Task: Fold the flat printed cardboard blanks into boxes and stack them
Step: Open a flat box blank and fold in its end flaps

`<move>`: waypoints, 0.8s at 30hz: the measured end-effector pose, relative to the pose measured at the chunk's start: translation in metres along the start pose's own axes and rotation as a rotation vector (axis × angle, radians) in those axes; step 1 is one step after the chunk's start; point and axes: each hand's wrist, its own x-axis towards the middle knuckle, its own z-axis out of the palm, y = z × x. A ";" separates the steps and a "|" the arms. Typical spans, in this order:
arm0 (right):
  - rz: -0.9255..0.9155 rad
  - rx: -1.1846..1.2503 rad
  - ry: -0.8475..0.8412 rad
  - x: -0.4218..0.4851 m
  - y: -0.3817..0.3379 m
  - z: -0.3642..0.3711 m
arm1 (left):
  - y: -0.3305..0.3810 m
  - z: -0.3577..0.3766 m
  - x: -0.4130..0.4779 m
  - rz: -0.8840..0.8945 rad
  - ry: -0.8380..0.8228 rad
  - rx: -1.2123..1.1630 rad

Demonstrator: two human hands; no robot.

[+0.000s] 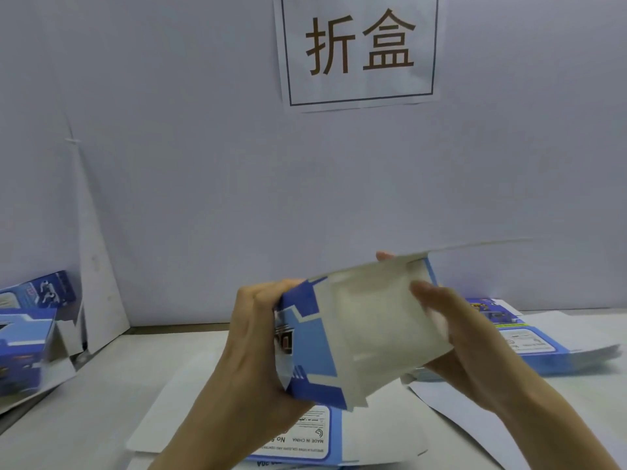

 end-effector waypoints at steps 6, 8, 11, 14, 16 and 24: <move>-0.137 -0.259 -0.020 -0.015 0.005 -0.002 | -0.013 -0.007 -0.003 -0.018 0.020 0.079; -0.109 -0.412 -0.031 -0.016 0.001 -0.004 | -0.016 -0.010 -0.005 -0.041 -0.006 0.065; -0.094 -0.544 0.022 -0.019 -0.001 -0.006 | -0.011 -0.011 -0.004 -0.195 -0.062 -0.030; -0.126 -0.626 0.132 -0.019 -0.003 -0.006 | -0.009 -0.005 -0.006 -0.370 -0.071 -0.184; -0.151 -0.713 0.203 -0.017 -0.002 -0.009 | -0.008 -0.007 -0.009 -0.507 -0.108 -0.328; -0.075 -0.775 0.222 -0.016 0.002 -0.006 | 0.015 -0.009 0.029 -0.777 -0.135 -0.855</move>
